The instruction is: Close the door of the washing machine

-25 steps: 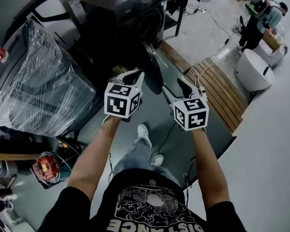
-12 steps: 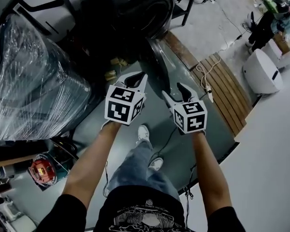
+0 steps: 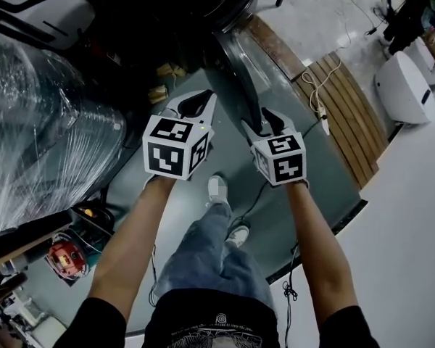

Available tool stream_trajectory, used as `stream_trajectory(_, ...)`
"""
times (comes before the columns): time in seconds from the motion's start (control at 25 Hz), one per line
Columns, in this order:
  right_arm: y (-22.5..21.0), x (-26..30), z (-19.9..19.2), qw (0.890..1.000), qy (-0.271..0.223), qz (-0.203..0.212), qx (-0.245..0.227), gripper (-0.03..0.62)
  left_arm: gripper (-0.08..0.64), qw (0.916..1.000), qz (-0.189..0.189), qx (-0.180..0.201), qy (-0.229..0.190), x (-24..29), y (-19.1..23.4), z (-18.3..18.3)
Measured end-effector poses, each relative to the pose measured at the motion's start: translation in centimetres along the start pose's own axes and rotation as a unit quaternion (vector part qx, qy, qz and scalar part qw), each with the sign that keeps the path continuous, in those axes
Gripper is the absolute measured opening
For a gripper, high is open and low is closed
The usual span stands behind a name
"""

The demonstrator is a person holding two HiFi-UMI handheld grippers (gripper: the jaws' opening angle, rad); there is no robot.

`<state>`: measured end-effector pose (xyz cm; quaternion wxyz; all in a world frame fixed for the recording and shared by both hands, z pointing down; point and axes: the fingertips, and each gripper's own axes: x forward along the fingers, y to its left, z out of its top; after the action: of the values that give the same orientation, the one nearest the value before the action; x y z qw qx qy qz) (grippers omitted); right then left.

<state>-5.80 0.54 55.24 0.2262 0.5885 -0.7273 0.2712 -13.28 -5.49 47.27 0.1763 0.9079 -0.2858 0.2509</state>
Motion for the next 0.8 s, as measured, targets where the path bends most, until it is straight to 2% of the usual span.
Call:
stream_trajectory(0.24,-0.7,2.6,-0.9,1.0,0.019,-0.003,0.008,0.188,0.034,0.9998,-0.009,0.002,0.017,2.5,0.7,-0.3)
stream_trajectory(0.36,-1.0,3.0,-1.0,0.999,0.022,-0.015,0.019,0.119,0.034,0.9997,-0.013,0.001,0.023,3.5,1.3,-0.1)
stream_trajectory(0.56,-1.3,3.3,-0.8,1.0,0.017,-0.019,0.01,0.099,0.034,0.9994,-0.024,0.001,0.026,4.9,1.5,0.6)
stream_trajectory(0.8,-2.5,3.2,-1.1,0.999,0.033,-0.025,0.007,0.08,0.034,0.9991,-0.035,0.005,0.026,5.7,0.9,1.6)
